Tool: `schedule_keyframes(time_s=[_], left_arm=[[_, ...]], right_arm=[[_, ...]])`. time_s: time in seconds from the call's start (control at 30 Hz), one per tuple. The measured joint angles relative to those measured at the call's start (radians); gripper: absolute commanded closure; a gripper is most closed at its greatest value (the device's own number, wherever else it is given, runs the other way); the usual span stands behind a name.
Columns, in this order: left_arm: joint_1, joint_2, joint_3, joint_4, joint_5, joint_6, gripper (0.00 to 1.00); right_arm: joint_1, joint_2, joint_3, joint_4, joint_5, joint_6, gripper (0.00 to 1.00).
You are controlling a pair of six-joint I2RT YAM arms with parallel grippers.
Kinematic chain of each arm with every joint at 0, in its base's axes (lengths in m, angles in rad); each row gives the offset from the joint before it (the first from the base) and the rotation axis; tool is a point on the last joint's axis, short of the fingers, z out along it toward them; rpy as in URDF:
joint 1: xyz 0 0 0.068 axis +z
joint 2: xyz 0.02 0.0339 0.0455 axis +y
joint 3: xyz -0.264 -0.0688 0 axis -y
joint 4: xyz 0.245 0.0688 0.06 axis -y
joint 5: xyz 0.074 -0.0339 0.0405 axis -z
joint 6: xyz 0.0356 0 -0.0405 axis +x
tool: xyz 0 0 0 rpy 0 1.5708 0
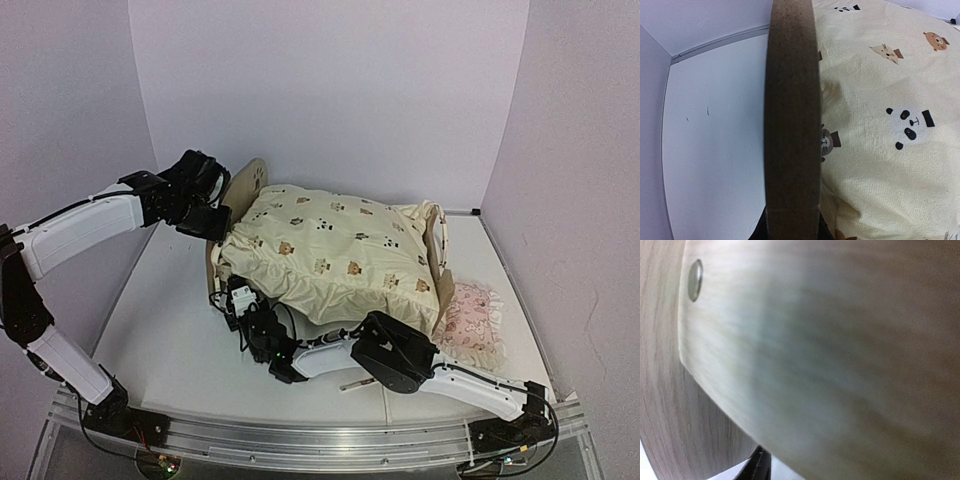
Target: Set up the pet bed
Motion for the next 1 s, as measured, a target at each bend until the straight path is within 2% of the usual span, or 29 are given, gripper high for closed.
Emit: schedule_keyframes(time_s=[0.1,0.27,0.33,0.37,0.4,0.47,0.5,0.57,0.67,1.0], left_arm=[[-0.001,0.0,0.0,0.0,-0.001,0.0,1.0],[-0.002,0.0,0.0,0.0,-0.002,-0.001,1.0],[-0.002,0.0,0.0,0.0,-0.002,-0.001,1.0],[-0.002,0.0,0.0,0.0,-0.002,-0.001,1.0],[-0.002,0.0,0.0,0.0,-0.003,-0.001,1.0],[-0.002,0.0,0.0,0.0,-0.003,-0.001,1.0],[-0.002,0.0,0.0,0.0,-0.003,-0.001,1.0],[-0.002,0.0,0.0,0.0,-0.003,-0.002,1.0],[-0.003,0.001,0.001,0.0,-0.003,-0.004,1.0],[-0.004,0.008,0.024,-0.02,-0.002,-0.009,1.0]], right_arm=[[-0.001,0.0,0.0,0.0,-0.012,-0.001,0.86],[-0.004,0.0,0.0,0.0,-0.028,-0.005,0.94],[-0.005,0.0,0.0,0.0,-0.031,-0.007,0.94],[-0.005,0.0,0.0,0.0,-0.031,-0.007,0.92],[-0.005,0.0,0.0,0.0,-0.031,-0.008,0.84],[-0.005,0.0,-0.005,0.001,-0.028,-0.012,0.62],[-0.005,-0.002,-0.01,0.003,-0.027,-0.011,0.54],[-0.005,-0.016,-0.044,0.008,-0.016,-0.015,0.46],[-0.005,-0.031,-0.077,0.017,0.002,-0.024,0.38],[-0.005,0.0,-0.003,0.03,0.037,-0.057,0.33]])
